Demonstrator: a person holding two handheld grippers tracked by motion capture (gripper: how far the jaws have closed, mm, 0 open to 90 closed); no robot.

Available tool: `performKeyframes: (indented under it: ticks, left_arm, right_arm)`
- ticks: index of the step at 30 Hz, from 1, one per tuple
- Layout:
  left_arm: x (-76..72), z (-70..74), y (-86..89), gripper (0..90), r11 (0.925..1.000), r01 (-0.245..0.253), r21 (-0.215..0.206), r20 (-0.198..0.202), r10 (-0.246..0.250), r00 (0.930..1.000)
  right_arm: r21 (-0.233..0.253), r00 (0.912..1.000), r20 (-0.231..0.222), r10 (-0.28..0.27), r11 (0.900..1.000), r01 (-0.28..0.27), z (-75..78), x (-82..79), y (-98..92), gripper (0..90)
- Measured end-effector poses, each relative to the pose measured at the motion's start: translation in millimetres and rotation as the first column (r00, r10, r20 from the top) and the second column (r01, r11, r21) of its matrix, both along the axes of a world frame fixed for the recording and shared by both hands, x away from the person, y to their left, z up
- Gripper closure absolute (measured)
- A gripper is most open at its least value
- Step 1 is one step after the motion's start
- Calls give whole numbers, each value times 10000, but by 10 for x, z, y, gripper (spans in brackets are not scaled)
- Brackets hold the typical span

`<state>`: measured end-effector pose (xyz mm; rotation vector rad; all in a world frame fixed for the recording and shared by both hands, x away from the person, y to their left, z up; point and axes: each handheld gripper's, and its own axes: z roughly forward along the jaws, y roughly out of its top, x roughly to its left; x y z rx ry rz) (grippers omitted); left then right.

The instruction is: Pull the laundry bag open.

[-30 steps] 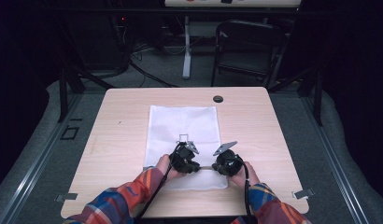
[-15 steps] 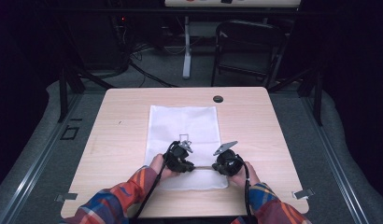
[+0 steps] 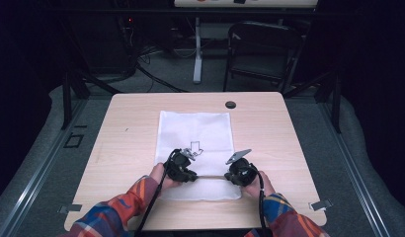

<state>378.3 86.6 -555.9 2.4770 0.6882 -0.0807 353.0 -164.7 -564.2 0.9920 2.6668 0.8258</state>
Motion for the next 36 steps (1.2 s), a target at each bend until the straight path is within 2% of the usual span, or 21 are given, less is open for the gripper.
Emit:
performKeyframes:
  ticks: [9,36]
  left_arm:
    - [-1,23,182,815,9997,-218,134,-33,218,9998]
    - [-20,70,574,814,9945,-978,377,-155,985,9950]
  right_arm:
    - [6,10000,12,-33,10000,33,-1,-1,0,900]
    - [-10,10000,11,-43,10000,43,0,-1,3,900]
